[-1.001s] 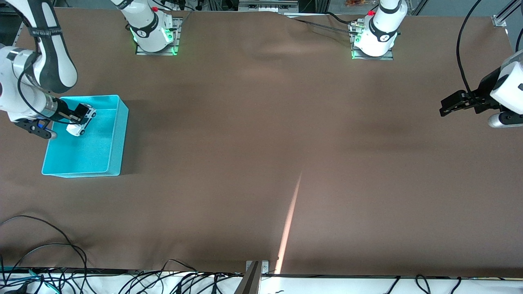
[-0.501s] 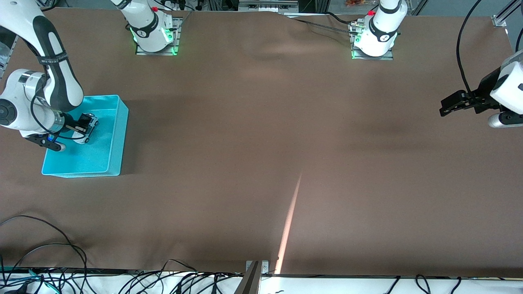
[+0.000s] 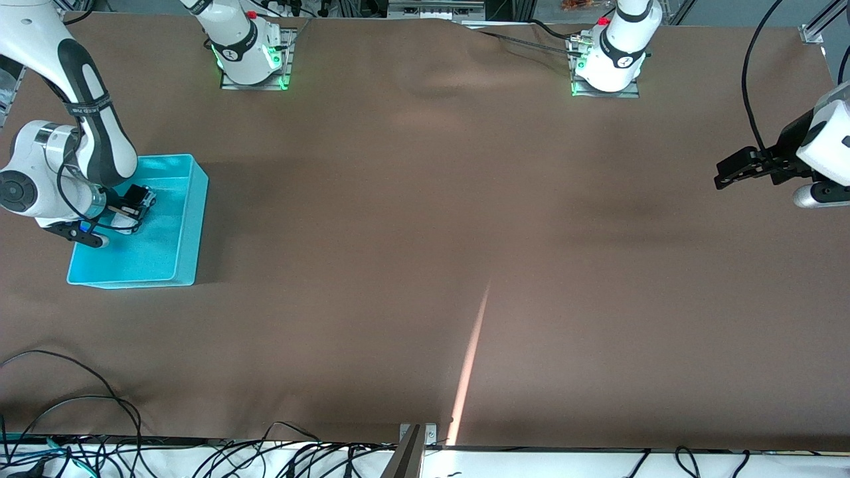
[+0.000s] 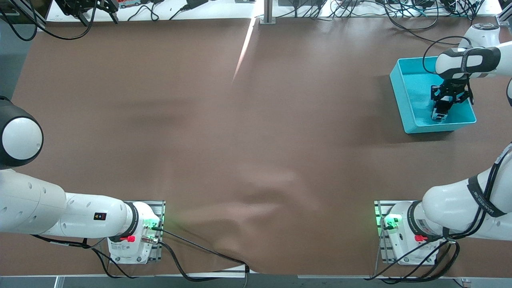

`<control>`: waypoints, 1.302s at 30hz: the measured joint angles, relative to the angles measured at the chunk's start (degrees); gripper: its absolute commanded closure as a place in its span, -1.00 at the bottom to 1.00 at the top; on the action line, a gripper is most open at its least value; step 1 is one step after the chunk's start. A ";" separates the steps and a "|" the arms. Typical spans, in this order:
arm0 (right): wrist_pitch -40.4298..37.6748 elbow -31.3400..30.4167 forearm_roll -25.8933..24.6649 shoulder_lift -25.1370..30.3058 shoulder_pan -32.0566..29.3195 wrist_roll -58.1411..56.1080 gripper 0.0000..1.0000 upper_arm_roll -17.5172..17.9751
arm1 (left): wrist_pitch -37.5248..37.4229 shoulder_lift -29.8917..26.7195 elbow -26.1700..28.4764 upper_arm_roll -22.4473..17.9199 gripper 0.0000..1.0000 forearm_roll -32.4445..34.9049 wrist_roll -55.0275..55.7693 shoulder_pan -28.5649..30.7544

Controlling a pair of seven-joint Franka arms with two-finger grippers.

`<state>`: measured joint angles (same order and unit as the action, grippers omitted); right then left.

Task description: Wind and store white jeep toy

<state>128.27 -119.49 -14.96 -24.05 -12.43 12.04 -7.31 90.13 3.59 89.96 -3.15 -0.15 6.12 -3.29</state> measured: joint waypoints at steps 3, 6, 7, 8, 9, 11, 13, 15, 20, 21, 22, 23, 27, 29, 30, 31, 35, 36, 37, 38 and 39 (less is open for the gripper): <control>-0.01 0.04 0.00 -0.01 -0.09 0.01 0.45 0.00 | 0.00 0.00 0.00 0.00 -1.00 0.00 0.00 0.00; -0.07 0.10 0.00 -0.01 -0.09 0.01 0.08 0.05 | 0.00 0.00 0.00 0.00 -1.00 0.00 0.00 0.00; -0.10 0.14 0.00 -0.01 -0.09 0.01 -0.04 0.06 | 0.00 0.00 0.00 0.00 -1.00 0.00 0.00 0.00; -0.12 0.19 0.00 -0.02 -0.10 0.01 -0.19 0.10 | 0.00 0.00 0.00 0.00 -1.00 0.00 0.00 0.00; -0.17 0.24 0.00 -0.02 -0.12 0.01 -0.36 0.21 | 0.00 0.00 0.00 0.00 -1.00 0.00 0.00 0.00; -0.24 0.33 -0.01 -0.02 -0.14 0.01 -0.67 0.66 | 0.00 0.00 0.00 0.00 -1.00 0.00 0.00 0.00; -0.34 0.43 -0.01 0.07 -0.13 0.06 -0.81 1.45 | 0.00 0.00 0.00 0.00 -1.00 0.00 0.00 0.00; -0.62 0.48 -0.01 0.40 -0.08 0.27 -0.84 2.40 | 0.00 0.00 0.00 0.00 -1.00 0.00 0.00 0.00; -1.76 0.88 -0.01 2.92 0.04 2.19 -1.00 4.66 | 0.00 0.00 0.00 0.00 -1.00 0.00 0.00 0.00; -2.40 1.04 -0.01 3.69 0.08 2.73 -1.00 4.94 | 0.00 0.00 0.00 0.00 -1.00 0.00 0.00 0.00; -3.13 1.19 -0.01 4.49 0.10 3.12 -1.00 5.16 | 0.00 0.00 0.00 0.00 -1.00 0.00 0.00 0.00; -4.06 1.36 -0.01 5.57 0.11 3.42 -1.00 5.41 | 0.00 0.00 0.00 0.00 -1.00 0.00 0.00 0.00; -7.21 1.69 -0.01 9.76 0.12 3.67 -1.00 6.23 | 0.00 0.00 0.00 0.00 -1.00 0.00 0.00 0.00; -8.54 1.72 -0.01 11.74 0.20 3.71 -1.00 6.53 | 0.00 0.00 0.00 0.00 -1.00 0.00 0.00 0.00; -9.10 1.72 -0.01 12.83 0.34 3.72 -1.00 6.62 | 0.00 0.00 0.00 0.00 -1.00 0.00 0.00 0.00; -9.46 1.72 -0.01 13.72 0.54 3.74 -1.00 6.67 | 0.00 0.00 0.00 0.00 -1.00 0.00 0.00 0.00; -10.52 1.71 0.52 16.98 1.57 3.99 -1.00 6.89 | 0.00 0.00 0.00 0.00 -1.00 0.00 0.00 0.00; -10.81 1.71 1.01 17.77 1.85 4.07 -1.00 6.92 | 0.00 0.00 0.00 0.00 -1.00 0.00 0.00 0.00; -11.00 1.71 1.65 18.50 2.12 4.12 -1.00 6.94 | 0.00 0.00 0.00 0.00 -1.00 0.00 0.00 0.00; -11.11 1.71 2.40 19.15 2.35 4.14 -1.00 6.97 | 0.00 0.00 0.00 0.00 -1.00 0.00 0.00 0.00; -11.22 1.71 3.47 19.88 2.63 4.14 -1.00 7.01 | 0.00 0.00 0.00 0.00 -1.00 0.00 0.00 0.00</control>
<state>117.06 -117.78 -11.49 -4.17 -9.80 16.19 -0.30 90.13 3.60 89.96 -3.15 -0.15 6.12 -3.29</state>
